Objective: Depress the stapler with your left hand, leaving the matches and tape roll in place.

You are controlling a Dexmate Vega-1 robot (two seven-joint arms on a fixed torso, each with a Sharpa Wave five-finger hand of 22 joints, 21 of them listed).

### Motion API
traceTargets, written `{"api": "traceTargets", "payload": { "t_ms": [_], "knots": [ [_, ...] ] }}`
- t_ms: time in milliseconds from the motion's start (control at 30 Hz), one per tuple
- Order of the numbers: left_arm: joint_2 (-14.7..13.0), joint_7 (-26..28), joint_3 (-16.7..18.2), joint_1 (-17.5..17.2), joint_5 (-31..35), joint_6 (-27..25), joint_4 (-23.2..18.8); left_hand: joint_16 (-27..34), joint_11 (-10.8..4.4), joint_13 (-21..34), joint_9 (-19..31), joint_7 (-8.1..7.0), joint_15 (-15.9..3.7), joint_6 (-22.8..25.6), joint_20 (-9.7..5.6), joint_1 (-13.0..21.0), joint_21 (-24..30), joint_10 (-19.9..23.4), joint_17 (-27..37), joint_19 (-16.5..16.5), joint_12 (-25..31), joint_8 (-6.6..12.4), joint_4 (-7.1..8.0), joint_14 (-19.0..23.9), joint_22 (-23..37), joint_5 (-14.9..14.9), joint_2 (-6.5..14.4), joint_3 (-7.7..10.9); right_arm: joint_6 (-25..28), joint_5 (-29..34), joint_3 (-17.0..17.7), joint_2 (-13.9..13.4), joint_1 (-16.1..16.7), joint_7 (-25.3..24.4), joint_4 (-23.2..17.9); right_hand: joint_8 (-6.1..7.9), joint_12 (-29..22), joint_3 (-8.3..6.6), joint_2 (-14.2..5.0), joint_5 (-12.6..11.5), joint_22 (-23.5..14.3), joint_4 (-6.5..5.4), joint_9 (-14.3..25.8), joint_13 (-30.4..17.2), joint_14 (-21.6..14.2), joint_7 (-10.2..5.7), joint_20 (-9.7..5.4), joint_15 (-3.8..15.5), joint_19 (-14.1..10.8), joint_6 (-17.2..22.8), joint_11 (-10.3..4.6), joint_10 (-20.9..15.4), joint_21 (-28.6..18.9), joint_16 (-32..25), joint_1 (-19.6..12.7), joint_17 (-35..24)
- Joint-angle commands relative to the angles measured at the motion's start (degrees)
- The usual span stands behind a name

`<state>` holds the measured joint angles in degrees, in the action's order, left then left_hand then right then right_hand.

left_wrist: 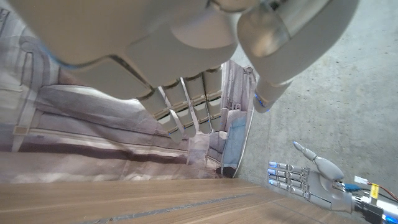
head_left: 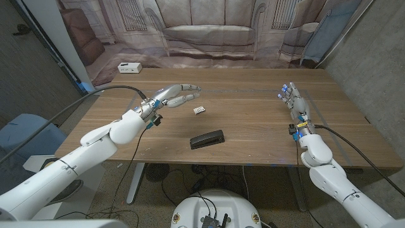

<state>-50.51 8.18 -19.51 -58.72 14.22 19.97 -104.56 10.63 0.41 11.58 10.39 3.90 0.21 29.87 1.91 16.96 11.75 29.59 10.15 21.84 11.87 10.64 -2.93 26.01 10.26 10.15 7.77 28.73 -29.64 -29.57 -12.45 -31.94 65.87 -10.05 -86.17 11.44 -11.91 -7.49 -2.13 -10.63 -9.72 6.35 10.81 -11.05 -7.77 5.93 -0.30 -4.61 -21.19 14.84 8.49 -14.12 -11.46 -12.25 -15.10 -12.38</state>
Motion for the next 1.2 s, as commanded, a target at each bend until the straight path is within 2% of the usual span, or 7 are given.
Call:
{"api": "traceTargets", "payload": {
  "t_ms": [33,333,533,900,1200],
  "knots": [
    [0.7,0.4,0.7,0.5,-3.7,-0.4,1.3,0.2,0.15,0.1,0.1,0.45,0.25,0.2,0.48,-0.5,0.1,0.3,0.1,0.0,0.3,0.30,-0.11,0.2,0.2,-0.1,-0.2,0.46,0.1,-0.2,-1.0,0.3,-2.4,1.1,2.1,-0.10,0.2,0.24,0.02,-0.2,-0.2,0.15,0.1,-0.3,-0.3,-0.01,-0.04,0.12,-0.4,0.6,-0.10,-0.3,0.1,0.0,0.2,-0.2],
    [2.1,4.1,1.7,-0.3,-3.6,-0.1,1.9,0.1,0.45,0.1,0.1,0.35,0.38,-0.1,0.55,-0.7,0.0,0.1,0.1,-0.2,0.2,0.18,-0.10,-0.1,0.2,0.0,-0.3,0.49,-0.6,-0.3,-0.9,0.3,-3.3,1.4,3.4,-0.09,0.2,0.25,-0.04,-0.2,-0.2,0.16,0.1,-0.3,-0.4,-0.03,-0.05,0.11,-0.4,0.6,-0.18,-0.3,0.1,0.0,0.2,-0.2],
    [4.0,5.8,1.7,-0.2,-5.2,1.2,3.8,0.0,0.45,0.1,0.1,0.32,0.35,-0.2,0.54,-0.9,0.0,-0.2,0.1,-0.3,0.1,0.13,-0.10,-0.2,0.2,0.0,-0.4,0.50,-0.9,-0.6,-1.3,0.3,-4.3,2.3,4.5,-0.10,0.2,0.26,-0.08,-0.2,-0.2,0.17,0.1,-0.3,-0.4,-0.01,-0.04,0.16,-0.4,0.6,-0.15,-0.3,0.1,0.0,0.2,-0.2],
    [7.4,6.2,-0.2,3.0,-7.3,5.0,8.8,0.0,0.58,0.1,0.1,0.40,0.47,-0.3,0.59,-1.1,-0.1,-0.3,0.1,-0.4,0.1,0.13,-0.13,-0.3,0.2,0.0,-0.5,0.54,-0.8,-2.2,-1.9,0.2,-5.2,4.6,4.9,-0.12,0.2,0.29,-0.11,-0.2,-0.2,0.18,0.1,-0.3,-0.4,-0.03,-0.04,0.19,-0.5,0.5,-0.10,-0.3,0.1,0.0,0.2,-0.2],
    [10.3,5.1,-1.4,4.8,-11.7,8.0,12.9,0.0,0.63,0.1,0.1,0.48,0.58,-0.5,0.64,-1.4,-0.1,-0.6,0.1,-0.5,0.0,0.06,-0.15,-0.4,0.2,0.0,-0.8,0.51,-0.3,-1.8,-2.0,-0.2,-4.7,3.8,3.9,-0.04,0.0,0.32,-0.10,-0.2,-0.2,0.25,0.1,-0.3,-0.9,-0.12,0.01,0.34,-0.7,0.8,-0.20,-0.8,0.1,-0.2,0.1,-0.2]
  ]
}}
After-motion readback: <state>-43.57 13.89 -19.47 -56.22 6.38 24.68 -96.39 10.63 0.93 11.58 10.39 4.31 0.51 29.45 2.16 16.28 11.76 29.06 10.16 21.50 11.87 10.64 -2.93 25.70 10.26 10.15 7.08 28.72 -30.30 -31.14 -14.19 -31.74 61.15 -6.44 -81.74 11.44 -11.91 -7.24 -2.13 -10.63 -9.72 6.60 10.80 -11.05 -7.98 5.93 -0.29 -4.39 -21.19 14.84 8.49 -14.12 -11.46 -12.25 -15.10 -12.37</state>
